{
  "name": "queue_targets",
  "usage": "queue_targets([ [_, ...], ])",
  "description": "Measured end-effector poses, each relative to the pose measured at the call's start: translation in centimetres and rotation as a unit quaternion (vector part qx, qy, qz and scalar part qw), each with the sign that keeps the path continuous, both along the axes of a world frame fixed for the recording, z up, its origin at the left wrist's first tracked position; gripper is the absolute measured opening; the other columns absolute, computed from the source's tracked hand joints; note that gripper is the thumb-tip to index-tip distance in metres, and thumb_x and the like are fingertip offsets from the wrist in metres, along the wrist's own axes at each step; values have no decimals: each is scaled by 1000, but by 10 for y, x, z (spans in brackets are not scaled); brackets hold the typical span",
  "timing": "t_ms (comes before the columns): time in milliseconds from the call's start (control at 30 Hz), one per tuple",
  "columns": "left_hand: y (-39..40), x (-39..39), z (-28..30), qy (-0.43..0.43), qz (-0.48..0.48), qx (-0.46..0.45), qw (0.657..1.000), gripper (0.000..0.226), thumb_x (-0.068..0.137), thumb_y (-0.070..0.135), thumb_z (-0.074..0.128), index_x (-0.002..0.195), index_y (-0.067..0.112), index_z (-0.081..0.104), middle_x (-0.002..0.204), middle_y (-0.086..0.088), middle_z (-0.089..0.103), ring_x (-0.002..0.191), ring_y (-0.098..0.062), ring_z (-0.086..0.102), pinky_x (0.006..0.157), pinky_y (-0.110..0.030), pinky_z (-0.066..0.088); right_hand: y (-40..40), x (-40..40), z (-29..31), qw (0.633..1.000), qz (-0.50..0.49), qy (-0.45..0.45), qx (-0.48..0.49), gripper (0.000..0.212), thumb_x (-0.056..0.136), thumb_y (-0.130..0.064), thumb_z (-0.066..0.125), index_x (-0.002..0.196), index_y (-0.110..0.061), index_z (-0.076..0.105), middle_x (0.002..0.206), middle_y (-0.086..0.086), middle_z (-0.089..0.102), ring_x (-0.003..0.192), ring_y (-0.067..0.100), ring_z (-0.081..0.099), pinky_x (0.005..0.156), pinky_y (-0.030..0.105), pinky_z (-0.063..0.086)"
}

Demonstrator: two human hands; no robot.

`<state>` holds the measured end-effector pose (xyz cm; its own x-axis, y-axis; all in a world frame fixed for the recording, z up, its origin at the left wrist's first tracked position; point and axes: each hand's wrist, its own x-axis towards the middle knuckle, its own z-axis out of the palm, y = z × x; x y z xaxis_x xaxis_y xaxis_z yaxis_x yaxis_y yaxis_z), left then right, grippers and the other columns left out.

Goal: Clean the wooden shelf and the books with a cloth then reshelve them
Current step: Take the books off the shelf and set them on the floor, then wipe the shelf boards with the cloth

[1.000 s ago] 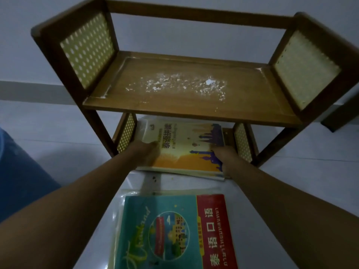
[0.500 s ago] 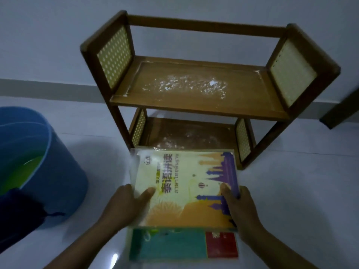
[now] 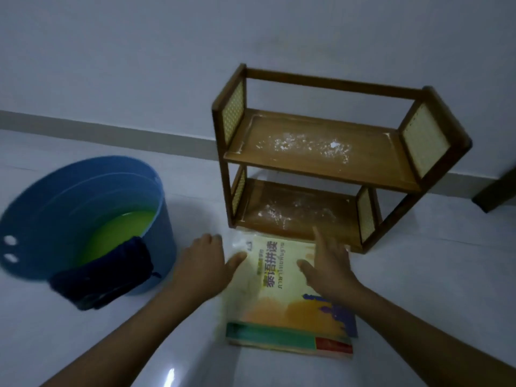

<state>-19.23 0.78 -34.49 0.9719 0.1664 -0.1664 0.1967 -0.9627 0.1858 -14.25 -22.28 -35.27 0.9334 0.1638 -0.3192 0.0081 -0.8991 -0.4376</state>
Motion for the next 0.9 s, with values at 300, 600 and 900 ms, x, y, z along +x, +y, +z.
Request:
queue_targets([
  [300, 131, -56, 106, 111, 43, -36, 992, 47, 77, 53, 64, 107, 17, 56, 105, -1, 64, 88, -18, 56, 72, -29, 44, 176, -8, 111, 966, 231, -82, 82, 74, 94, -35, 52, 152, -20, 8, 155, 10, 18, 142, 29, 21, 113, 42, 27],
  [600, 166, -74, 155, 27, 4, 25, 999, 18, 84, 35, 61, 99, 25, 63, 95, 5, 66, 88, -17, 62, 72, -31, 51, 203, -22, 158, 940, 317, -51, 116, 88, 85, -44, 67, 152, -25, 13, 159, -3, 14, 145, 16, 20, 115, 32, 25],
  [900, 65, 34, 240, -145, -153, -158, 965, 30, 79, 35, 73, 102, 20, 61, 95, 3, 63, 89, -16, 60, 73, -27, 46, 112, 25, 224, 882, 107, 167, 428, 39, 82, -5, 70, 120, -10, 62, 118, 17, 67, 109, 34, 64, 96, 47, 51],
])
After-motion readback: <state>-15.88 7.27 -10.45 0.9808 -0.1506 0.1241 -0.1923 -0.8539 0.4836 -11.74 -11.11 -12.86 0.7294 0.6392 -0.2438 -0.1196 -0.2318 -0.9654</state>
